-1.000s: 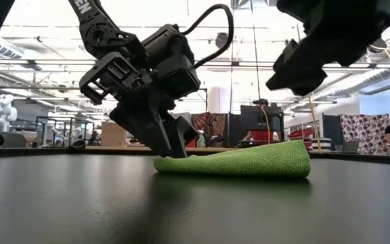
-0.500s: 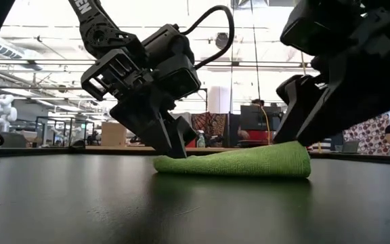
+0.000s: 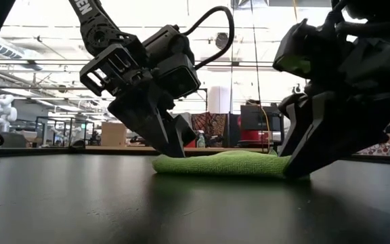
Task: Roll towel into tight, uniform cylinder
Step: Roll the green towel
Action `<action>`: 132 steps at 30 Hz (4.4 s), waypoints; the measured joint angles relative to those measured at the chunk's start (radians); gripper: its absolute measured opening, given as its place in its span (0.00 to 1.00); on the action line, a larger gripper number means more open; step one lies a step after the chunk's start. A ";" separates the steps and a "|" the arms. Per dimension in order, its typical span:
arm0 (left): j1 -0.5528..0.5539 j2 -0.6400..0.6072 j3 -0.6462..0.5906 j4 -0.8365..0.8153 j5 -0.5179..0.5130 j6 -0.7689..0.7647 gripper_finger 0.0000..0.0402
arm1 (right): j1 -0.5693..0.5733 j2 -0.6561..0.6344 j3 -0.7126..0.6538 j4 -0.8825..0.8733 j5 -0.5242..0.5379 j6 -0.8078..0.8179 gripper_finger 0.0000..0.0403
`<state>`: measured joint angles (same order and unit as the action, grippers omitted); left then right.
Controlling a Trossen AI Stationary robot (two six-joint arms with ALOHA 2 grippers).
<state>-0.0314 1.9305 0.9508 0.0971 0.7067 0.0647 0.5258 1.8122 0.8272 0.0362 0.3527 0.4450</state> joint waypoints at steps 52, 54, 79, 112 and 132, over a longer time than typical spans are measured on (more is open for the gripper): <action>-0.025 -0.011 0.075 -0.003 0.139 -0.263 0.02 | 0.019 -0.022 -0.003 0.084 -0.268 0.397 0.02; -0.014 -0.010 0.076 -0.007 0.142 -0.304 0.02 | 0.019 -0.022 -0.003 0.106 -0.282 0.414 0.03; -0.024 0.060 0.094 -0.025 0.128 -0.449 0.05 | 0.018 -0.021 -0.004 0.222 -0.410 0.565 0.03; -0.059 0.083 0.096 -0.020 0.067 -0.447 0.05 | 0.010 -0.242 -0.003 -0.161 -0.110 0.427 0.30; -0.065 0.087 0.095 -0.016 -0.033 -0.502 0.19 | -0.205 -0.113 -0.031 -0.179 -0.084 0.284 0.26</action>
<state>-0.0959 2.0178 1.0454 0.0814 0.6737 -0.4371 0.3209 1.6993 0.7963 -0.1426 0.2688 0.7291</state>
